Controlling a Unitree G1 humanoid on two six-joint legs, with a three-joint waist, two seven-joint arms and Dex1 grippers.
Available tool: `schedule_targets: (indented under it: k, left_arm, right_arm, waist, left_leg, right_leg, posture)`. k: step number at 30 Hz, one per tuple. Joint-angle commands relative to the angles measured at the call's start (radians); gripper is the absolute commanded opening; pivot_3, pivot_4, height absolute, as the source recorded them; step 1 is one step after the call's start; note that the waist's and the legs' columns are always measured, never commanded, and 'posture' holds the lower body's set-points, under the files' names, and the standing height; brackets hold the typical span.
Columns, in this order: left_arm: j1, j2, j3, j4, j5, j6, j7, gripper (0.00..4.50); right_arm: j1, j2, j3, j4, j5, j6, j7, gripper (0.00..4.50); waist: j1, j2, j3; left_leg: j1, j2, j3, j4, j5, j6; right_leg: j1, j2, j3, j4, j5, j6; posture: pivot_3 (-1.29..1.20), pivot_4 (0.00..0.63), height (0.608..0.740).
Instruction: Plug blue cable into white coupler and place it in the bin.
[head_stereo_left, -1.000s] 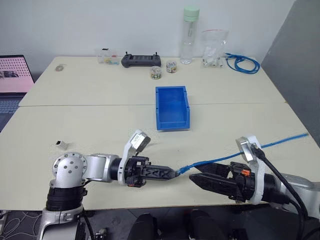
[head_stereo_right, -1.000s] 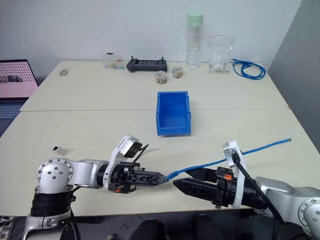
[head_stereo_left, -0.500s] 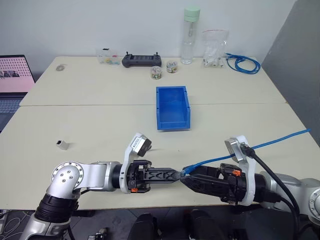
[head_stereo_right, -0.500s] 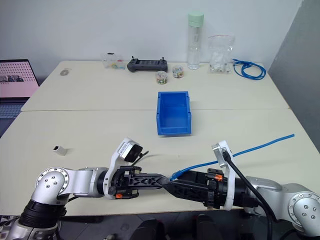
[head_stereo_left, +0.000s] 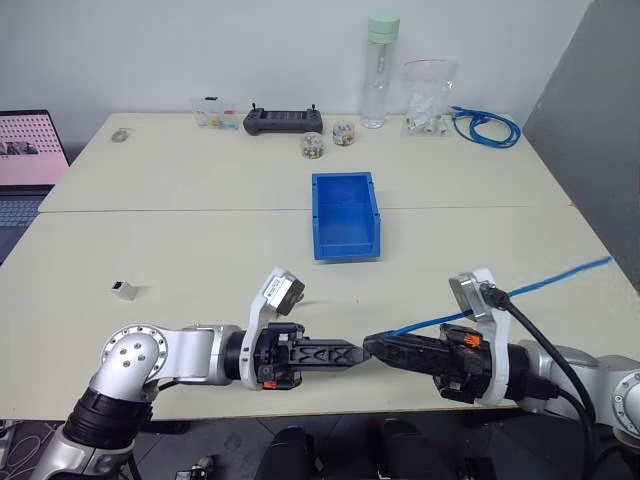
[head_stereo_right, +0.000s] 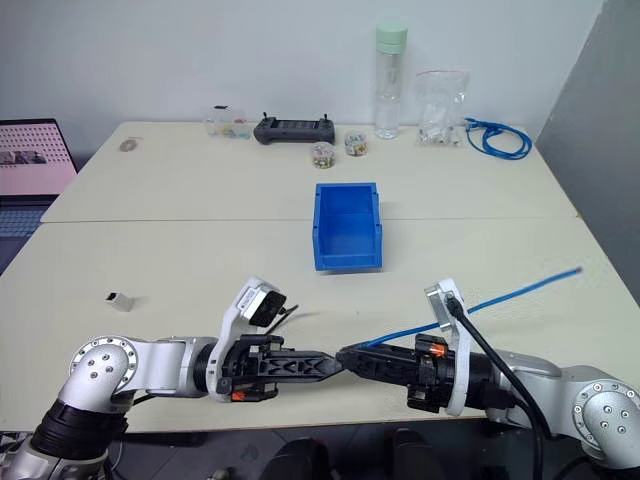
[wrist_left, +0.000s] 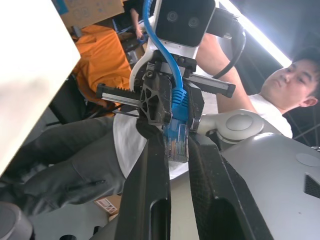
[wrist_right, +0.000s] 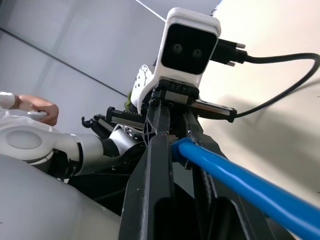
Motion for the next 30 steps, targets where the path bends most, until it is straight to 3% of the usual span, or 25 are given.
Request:
schedule_targets:
  k: [1,5,7,13,18,22,25,30]
  left_arm:
    - [-0.005,0.011,-0.005,-0.031,-0.02,-0.022,-0.006,0.22]
    - [0.001,0.013,0.005,-0.053,-0.02,-0.05,0.035,0.22]
    - [0.004,0.026,0.015,-0.077,-0.02,-0.053,0.039,0.93]
    - [-0.023,0.067,0.056,-0.115,0.077,-0.012,-0.083,2.15]
    - [0.015,0.154,0.106,-0.163,0.294,-0.002,-0.269,3.14]
    - [0.114,0.218,0.094,-0.215,0.651,-0.161,-0.318,3.96]
    - [0.177,0.154,0.112,-0.193,0.921,-0.332,-0.142,4.46]
    - [0.203,-0.099,0.178,-0.165,1.286,-0.476,0.363,4.46]
  right_arm:
    - [0.0,-0.007,0.0,-0.027,0.028,-0.005,0.009,0.21]
    - [0.002,-0.008,0.002,-0.034,0.027,-0.006,0.008,0.21]
    - [-0.006,-0.012,-0.005,-0.015,0.02,-0.006,0.006,0.21]
    - [-0.035,-0.02,-0.01,0.031,-0.007,0.013,0.025,0.21]
    - [-0.093,-0.007,0.003,0.134,-0.134,0.056,0.089,0.21]
    - [-0.193,0.027,0.016,0.241,-0.225,0.089,0.159,0.21]
    - [-0.258,0.059,0.029,0.311,-0.305,0.113,0.209,0.21]
    - [-0.34,0.095,0.039,0.388,-0.404,0.162,0.306,0.21]
  waist:
    - [0.0,0.0,0.0]
    - [0.0,0.0,0.0]
    - [0.0,0.0,0.0]
    - [0.0,0.0,0.0]
    - [-0.003,0.0,0.0]
    - [-0.005,0.001,0.001]
    - [-0.002,0.002,0.001]
    - [0.015,0.001,0.002]
  left_leg:
    - [0.0,0.0,0.0,0.0,0.0,0.0]
    - [0.0,0.0,0.0,0.0,0.0,0.0]
    - [0.0,0.0,0.0,0.0,0.0,0.0]
    - [0.0,0.0,0.0,0.0,0.0,0.0]
    - [0.0,0.0,0.001,-0.001,0.0,0.0]
    - [0.001,0.0,0.003,-0.002,0.0,0.0]
    - [0.002,0.001,0.004,-0.002,0.0,0.0]
    - [0.0,0.001,0.004,-0.002,0.0,0.0]
  right_leg:
    - [0.0,0.0,0.0,0.0,0.0,0.0]
    - [0.0,0.0,0.0,0.0,0.0,0.0]
    - [0.0,0.0,0.0,0.0,0.0,0.0]
    - [0.0,0.0,0.0,0.0,0.0,0.0]
    - [0.0,0.001,0.001,0.0,-0.001,-0.001]
    - [-0.001,0.001,0.002,0.0,-0.001,-0.001]
    - [-0.001,0.001,0.003,-0.001,-0.001,-0.002]
    - [-0.001,0.0,0.003,-0.002,0.0,-0.002]
  posture:
    - [0.0,0.15,0.74]
    - [0.0,0.15,0.74]
    - [0.0,0.15,0.74]
    - [0.0,0.15,0.74]
    - [0.0,0.15,0.74]
    - [0.0,0.15,0.74]
    - [0.0,0.15,0.74]
    - [0.0,0.15,0.74]
